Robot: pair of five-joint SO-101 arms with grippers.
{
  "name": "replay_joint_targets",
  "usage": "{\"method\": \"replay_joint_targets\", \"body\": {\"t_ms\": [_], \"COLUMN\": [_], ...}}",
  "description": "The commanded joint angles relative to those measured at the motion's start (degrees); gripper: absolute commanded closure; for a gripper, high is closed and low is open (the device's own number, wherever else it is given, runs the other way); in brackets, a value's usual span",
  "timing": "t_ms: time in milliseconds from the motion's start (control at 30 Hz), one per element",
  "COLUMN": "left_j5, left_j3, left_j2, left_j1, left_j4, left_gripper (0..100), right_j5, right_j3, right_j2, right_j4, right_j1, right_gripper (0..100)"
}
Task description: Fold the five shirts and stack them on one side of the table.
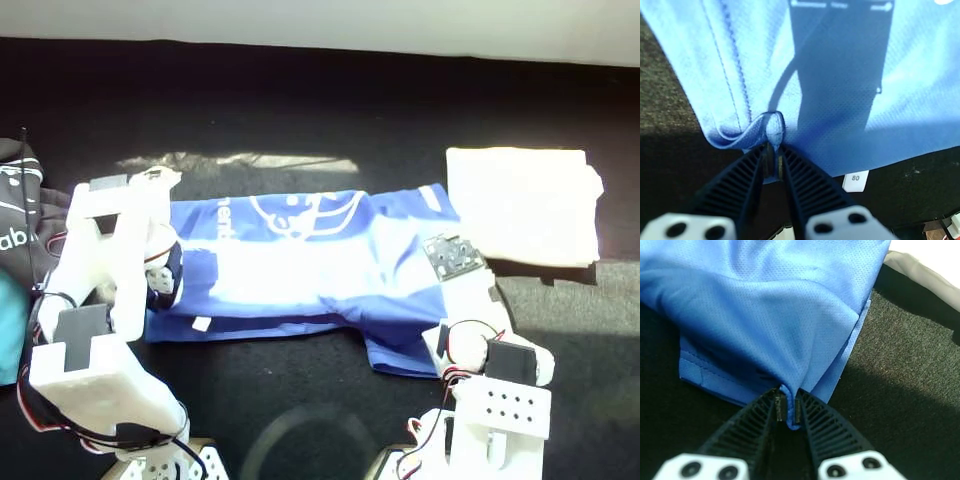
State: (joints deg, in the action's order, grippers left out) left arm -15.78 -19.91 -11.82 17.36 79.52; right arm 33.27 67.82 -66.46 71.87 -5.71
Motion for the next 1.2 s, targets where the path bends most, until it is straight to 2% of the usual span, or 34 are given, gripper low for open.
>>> {"method": "replay_joint_targets", "body": {"t_ms": [0, 367, 767, 1033, 1167], "left_j5": [-0.2, -0.3, -0.4, -0.4, -0.3], "left_j3": [-0.3, -1.8, -6.2, -6.5, -10.8], "left_j2": [-0.4, 0.0, -0.1, -0.6, 2.7], "left_j1": [-0.7, -0.5, -0.5, -0.8, -0.7], "left_j4": [-0.8, 1.8, 0.5, -0.5, -1.4], "left_gripper": [99, 99, 99, 99, 99], "right_j5": [2.1, 2.2, 2.4, 2.4, 2.3], "right_j3": [-1.6, -6.0, 5.1, 7.3, 8.3], "right_j2": [-0.7, -4.2, -12.6, -16.0, -16.0], "right_j4": [1.0, 5.1, 5.8, 5.4, 3.4], "right_j1": [-0.7, -1.5, -1.6, -1.5, -1.5], "right_gripper": [99.1, 99.1, 99.1, 99.1, 99.1]}}
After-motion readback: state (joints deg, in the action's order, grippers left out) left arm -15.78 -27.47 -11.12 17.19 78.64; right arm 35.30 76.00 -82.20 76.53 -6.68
